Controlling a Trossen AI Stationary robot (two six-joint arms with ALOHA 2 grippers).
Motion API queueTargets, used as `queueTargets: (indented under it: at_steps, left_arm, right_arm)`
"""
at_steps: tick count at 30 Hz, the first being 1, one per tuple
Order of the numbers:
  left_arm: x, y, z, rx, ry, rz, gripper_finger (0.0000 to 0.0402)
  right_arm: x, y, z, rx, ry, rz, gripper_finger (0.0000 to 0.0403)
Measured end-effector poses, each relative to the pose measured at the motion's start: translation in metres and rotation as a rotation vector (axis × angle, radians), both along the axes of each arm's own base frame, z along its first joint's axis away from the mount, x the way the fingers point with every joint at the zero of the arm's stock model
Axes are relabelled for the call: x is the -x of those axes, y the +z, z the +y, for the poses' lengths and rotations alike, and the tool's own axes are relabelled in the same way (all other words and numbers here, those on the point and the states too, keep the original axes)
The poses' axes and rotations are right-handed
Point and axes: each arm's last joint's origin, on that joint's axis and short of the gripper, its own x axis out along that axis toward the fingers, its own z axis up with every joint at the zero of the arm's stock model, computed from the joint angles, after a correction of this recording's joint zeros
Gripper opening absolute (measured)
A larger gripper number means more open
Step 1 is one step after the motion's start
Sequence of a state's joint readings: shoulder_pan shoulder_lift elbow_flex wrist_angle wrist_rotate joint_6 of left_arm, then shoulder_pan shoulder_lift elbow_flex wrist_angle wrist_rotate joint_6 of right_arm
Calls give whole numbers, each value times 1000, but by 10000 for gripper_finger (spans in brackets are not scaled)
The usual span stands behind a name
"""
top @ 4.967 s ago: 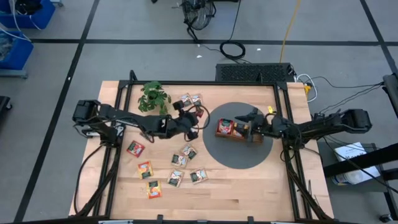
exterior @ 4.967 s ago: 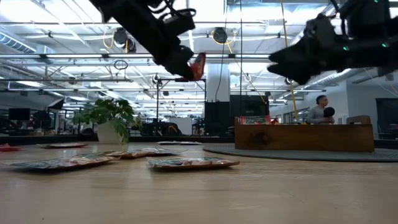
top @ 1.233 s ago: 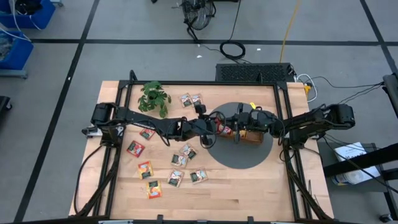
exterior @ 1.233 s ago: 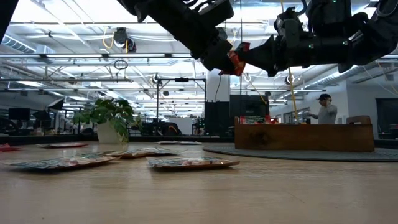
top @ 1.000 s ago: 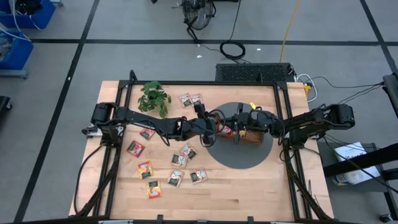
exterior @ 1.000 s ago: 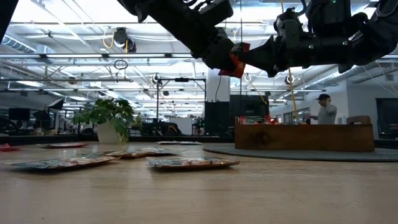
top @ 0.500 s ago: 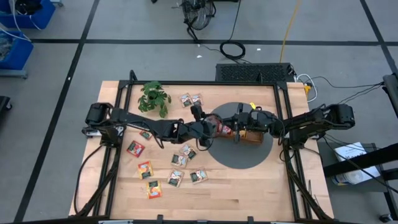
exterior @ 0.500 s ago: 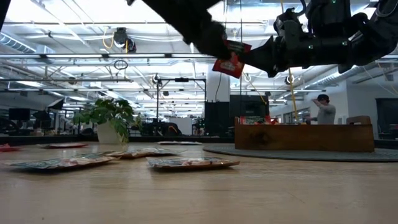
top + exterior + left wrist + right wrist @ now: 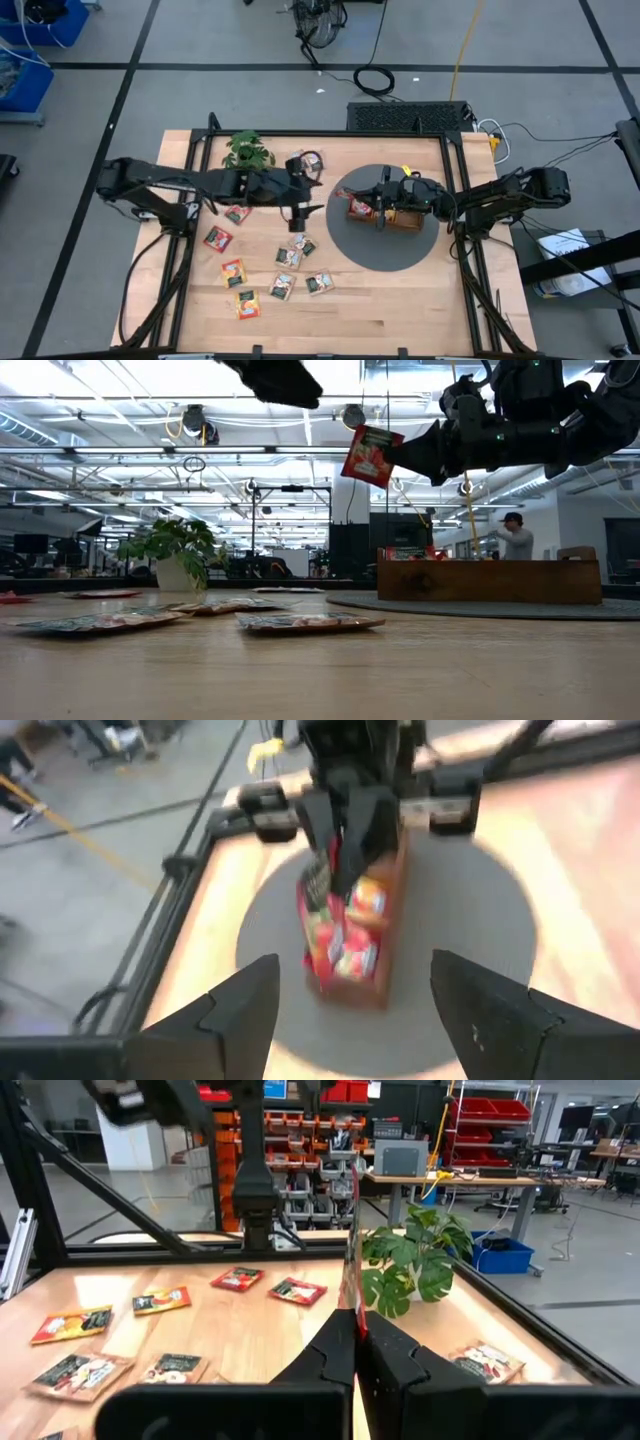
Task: Pick & Place Tea
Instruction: Put the red tea bag into the left section of the wooden organizer
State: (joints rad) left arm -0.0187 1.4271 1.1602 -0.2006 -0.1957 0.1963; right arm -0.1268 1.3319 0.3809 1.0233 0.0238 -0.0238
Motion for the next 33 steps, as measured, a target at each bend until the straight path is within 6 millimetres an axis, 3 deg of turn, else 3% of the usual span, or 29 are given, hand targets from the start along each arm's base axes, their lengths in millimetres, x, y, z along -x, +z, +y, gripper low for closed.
queueTargets:
  at_steps: [8, 15, 25, 33]
  left_arm:
    - [29, -16, 15, 117, -27, -222, 255]
    - [51, -9, 18, 128, -15, -339, 255]
    - [49, -12, 18, 129, -14, -326, 255]
    - [49, -12, 18, 130, -14, -328, 255]
  right_arm:
    - [0, -1, 0, 3, 1, 7, 0]
    - [5, 6, 3, -2, 10, 13, 0]
    - [18, 8, 10, -24, -17, 136, 0]
    - [30, -6, 13, -81, -77, 199, 0]
